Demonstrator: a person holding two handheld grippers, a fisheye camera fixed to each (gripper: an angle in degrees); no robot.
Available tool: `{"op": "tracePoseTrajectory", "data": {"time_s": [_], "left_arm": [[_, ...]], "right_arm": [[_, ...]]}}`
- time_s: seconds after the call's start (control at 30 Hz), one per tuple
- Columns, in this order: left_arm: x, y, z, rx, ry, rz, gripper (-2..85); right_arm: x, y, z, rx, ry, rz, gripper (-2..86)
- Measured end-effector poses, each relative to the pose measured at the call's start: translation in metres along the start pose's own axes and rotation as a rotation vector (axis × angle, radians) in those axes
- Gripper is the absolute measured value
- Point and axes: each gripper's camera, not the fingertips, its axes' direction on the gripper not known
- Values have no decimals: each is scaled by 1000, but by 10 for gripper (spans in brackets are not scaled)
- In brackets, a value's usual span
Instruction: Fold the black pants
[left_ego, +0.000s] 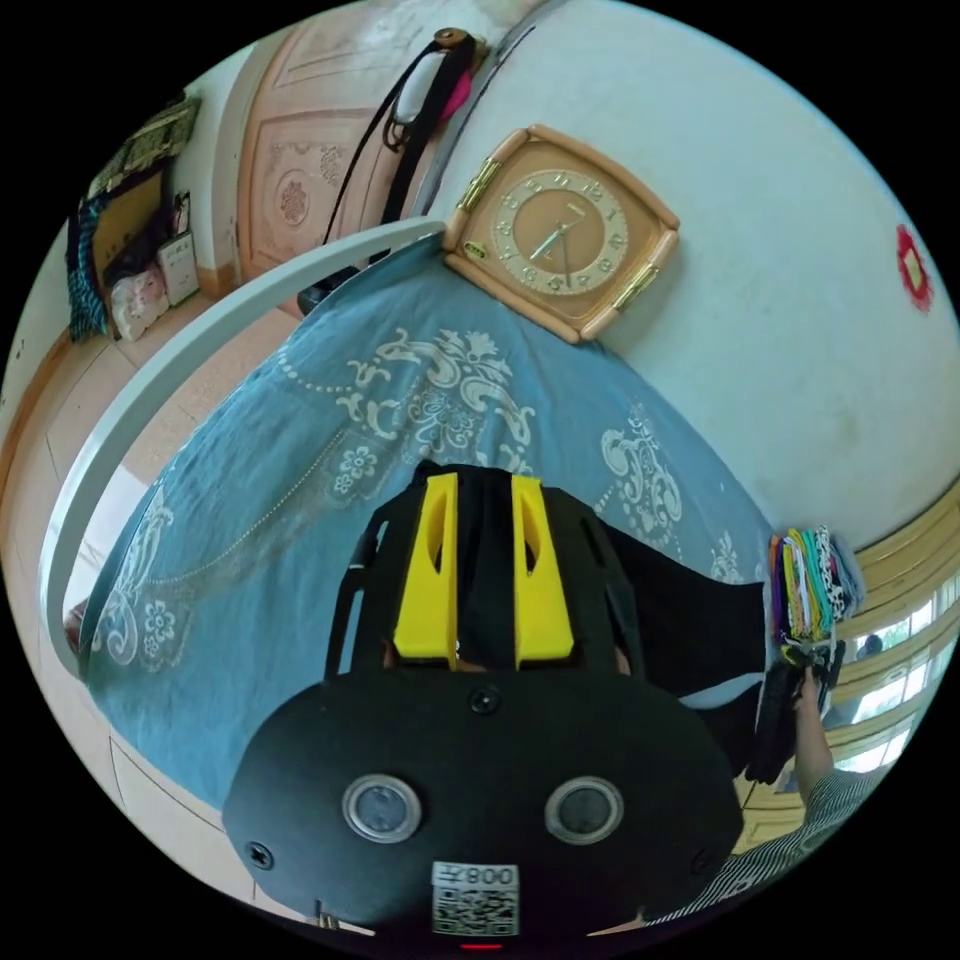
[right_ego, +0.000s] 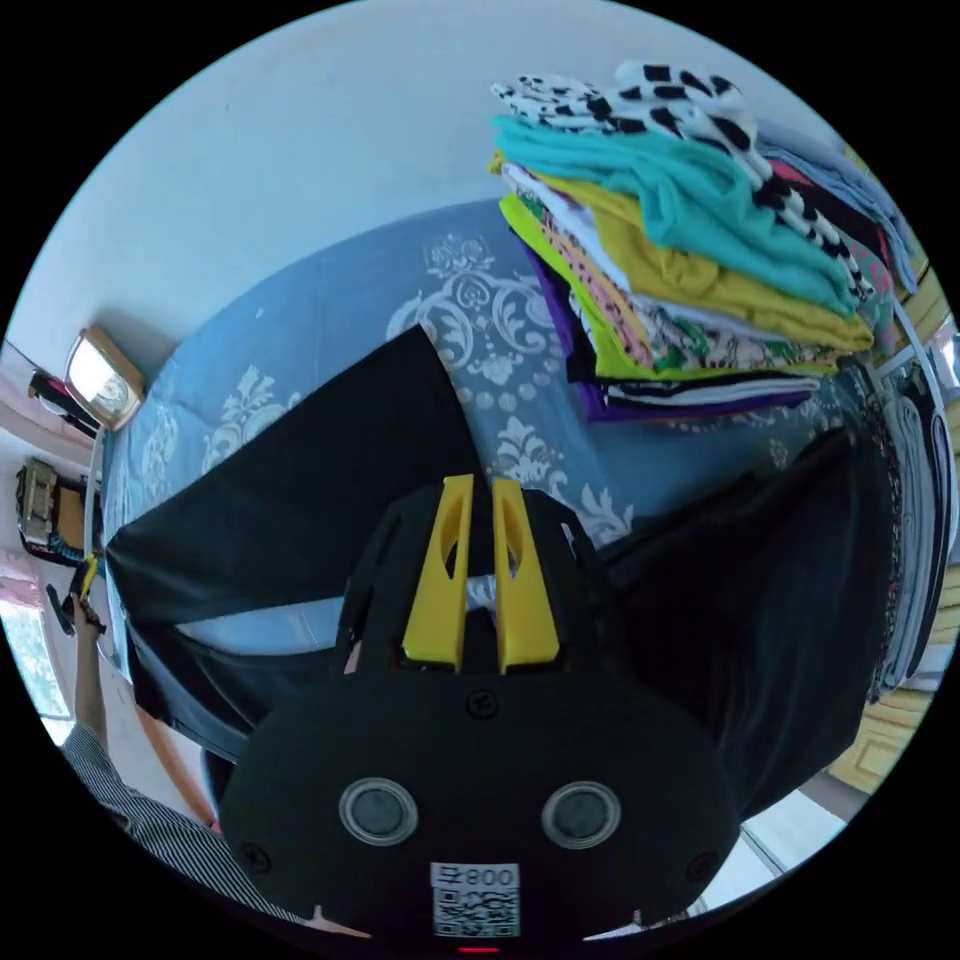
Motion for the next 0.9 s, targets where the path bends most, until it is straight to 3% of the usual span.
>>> {"op": "tracePoseTrajectory", "data": {"time_s": [0.1, 0.43, 0.63, 0.77, 0.9], "left_arm": [[32, 17, 15, -9, 88, 83, 87], [172, 84, 127, -217, 238, 392, 83], [208, 116, 168, -276, 222, 435, 79], [234, 126, 176, -251, 208, 466, 76], [255, 131, 190, -253, 203, 479, 78]], "right_arm": [[-21, -33, 4, 26, -66, -61, 58], [-104, -148, 103, -116, 79, -135, 71], [-114, -143, 96, -110, 136, -223, 7], [-97, -152, 49, 10, 171, -182, 2], [-79, -166, 28, 31, 50, -154, 5]]}}
